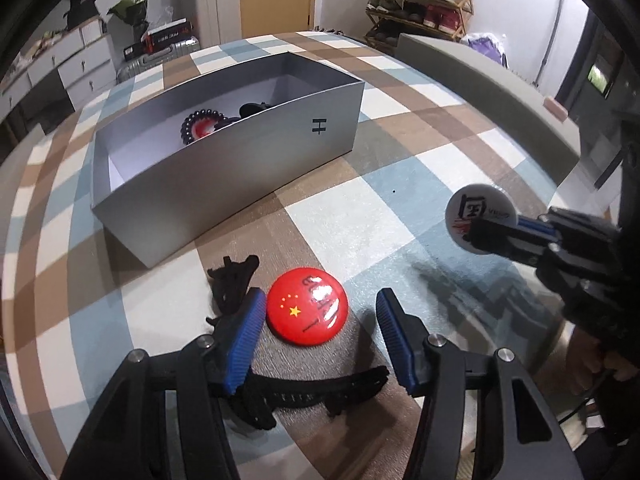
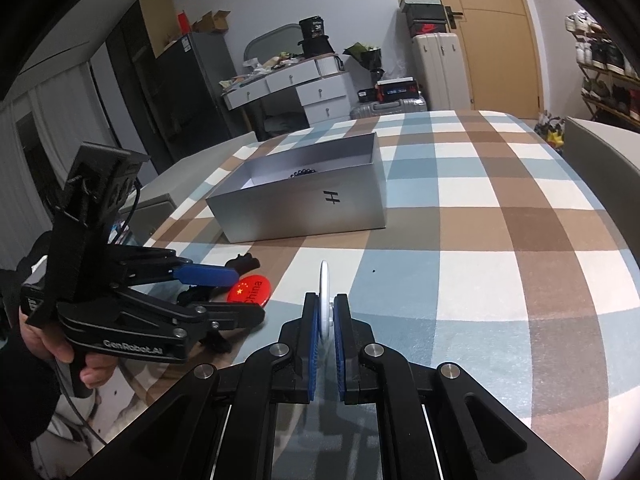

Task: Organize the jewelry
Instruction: 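Grasp the red China badge with the left gripper while the right gripper holds the white badge, then carry both badges into the silver box and open both grippers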

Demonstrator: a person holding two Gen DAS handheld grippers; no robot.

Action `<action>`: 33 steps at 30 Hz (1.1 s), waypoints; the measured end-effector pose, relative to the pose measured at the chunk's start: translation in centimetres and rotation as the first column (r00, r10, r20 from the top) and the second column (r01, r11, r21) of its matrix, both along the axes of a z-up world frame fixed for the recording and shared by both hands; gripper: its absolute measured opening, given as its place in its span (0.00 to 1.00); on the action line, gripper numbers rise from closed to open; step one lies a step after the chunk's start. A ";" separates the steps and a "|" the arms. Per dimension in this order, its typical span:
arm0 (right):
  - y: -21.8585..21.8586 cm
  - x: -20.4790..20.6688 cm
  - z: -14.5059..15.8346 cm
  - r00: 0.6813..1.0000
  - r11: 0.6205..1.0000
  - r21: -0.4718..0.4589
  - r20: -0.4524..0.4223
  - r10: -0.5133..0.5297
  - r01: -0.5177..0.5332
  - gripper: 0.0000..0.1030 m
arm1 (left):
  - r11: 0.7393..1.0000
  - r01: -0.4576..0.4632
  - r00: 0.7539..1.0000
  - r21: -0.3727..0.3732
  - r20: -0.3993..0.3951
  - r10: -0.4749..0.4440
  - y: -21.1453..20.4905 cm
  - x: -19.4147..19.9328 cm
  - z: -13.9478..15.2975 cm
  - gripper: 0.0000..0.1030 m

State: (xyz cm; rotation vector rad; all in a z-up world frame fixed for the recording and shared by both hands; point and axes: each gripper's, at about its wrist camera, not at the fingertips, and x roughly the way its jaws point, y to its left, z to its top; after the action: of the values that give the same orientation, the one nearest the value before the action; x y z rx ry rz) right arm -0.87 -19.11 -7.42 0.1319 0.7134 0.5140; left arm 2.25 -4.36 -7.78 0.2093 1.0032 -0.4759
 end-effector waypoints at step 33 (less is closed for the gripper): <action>0.2 0.4 -0.3 0.998 1.000 -0.015 -0.054 0.012 -0.012 0.04 | 0.998 -0.064 0.986 -0.027 0.154 0.068 1.5 -1.5 2.9 0.36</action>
State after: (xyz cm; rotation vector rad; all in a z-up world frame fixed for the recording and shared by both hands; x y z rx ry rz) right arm -0.43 -18.88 -7.73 0.1281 0.7713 0.5180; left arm 0.74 -2.86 -4.84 0.1898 0.8504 -0.4038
